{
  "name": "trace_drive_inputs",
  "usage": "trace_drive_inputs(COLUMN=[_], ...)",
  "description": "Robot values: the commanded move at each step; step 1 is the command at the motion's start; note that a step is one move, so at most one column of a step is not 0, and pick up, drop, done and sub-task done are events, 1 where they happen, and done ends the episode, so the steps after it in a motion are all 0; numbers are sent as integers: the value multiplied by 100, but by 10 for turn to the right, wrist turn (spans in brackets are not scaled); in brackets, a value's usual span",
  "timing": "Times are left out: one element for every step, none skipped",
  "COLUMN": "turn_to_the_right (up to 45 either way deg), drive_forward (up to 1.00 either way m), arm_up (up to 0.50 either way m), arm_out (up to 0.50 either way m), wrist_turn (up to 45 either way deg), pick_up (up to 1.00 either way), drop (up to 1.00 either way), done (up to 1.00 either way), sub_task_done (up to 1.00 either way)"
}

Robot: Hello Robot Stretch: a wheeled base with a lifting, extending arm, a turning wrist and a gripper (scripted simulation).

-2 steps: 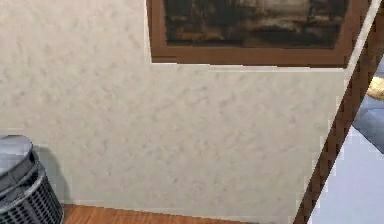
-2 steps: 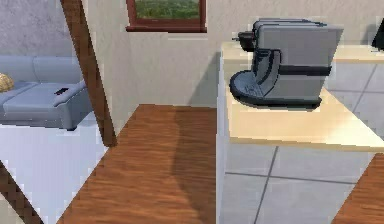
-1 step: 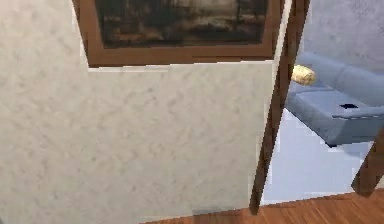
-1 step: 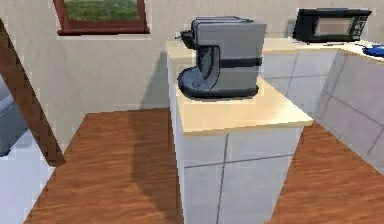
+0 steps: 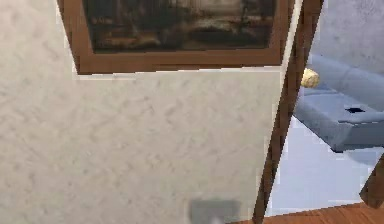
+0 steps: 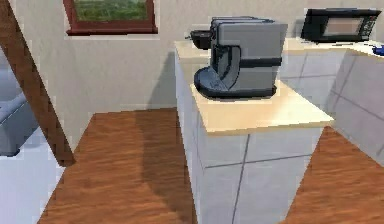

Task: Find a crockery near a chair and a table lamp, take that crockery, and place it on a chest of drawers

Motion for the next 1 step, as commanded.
trace_drive_inputs(turn_to_the_right=[450], drive_forward=[0], arm_up=[0], arm_out=[0], wrist_turn=[0], pick_up=[0], drop=[0], done=[0], sub_task_done=[0])
